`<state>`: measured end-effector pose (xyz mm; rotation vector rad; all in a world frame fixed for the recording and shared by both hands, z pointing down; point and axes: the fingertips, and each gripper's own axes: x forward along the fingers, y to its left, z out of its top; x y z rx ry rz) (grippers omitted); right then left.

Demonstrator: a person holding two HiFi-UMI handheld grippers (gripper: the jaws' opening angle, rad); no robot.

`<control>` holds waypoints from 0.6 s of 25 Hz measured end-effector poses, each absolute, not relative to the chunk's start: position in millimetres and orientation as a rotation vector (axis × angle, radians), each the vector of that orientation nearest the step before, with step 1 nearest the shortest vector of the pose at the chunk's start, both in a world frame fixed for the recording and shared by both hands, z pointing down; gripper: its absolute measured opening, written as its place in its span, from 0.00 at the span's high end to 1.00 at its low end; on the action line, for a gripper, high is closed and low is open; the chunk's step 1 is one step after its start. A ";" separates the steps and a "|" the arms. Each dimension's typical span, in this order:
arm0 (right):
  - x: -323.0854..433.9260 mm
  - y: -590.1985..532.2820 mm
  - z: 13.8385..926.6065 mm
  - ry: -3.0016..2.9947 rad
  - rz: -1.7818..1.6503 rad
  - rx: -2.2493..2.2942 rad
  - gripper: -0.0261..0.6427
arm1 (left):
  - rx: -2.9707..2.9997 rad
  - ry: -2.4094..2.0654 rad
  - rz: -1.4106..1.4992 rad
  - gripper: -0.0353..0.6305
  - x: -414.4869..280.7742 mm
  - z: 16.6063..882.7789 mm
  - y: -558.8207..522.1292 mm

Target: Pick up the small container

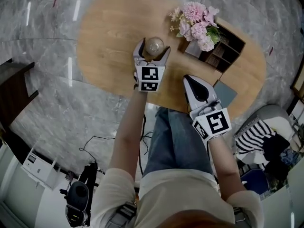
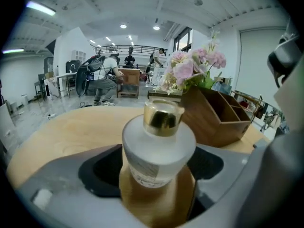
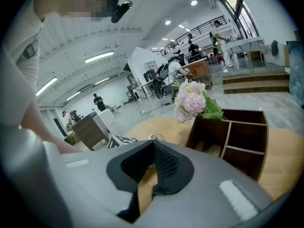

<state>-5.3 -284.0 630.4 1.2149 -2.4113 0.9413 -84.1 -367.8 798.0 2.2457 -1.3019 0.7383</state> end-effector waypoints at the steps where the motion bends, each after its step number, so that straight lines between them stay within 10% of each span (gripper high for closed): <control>1: -4.4 -284.3 633.3 -2.406 0.950 1.214 0.96 | 2.246 -1.315 0.756 0.32 -83.9 800.3 -371.1; 15: 7.2 -285.7 647.1 -2.379 0.997 1.227 0.96 | 2.232 -1.395 0.873 0.38 -77.8 811.9 -379.3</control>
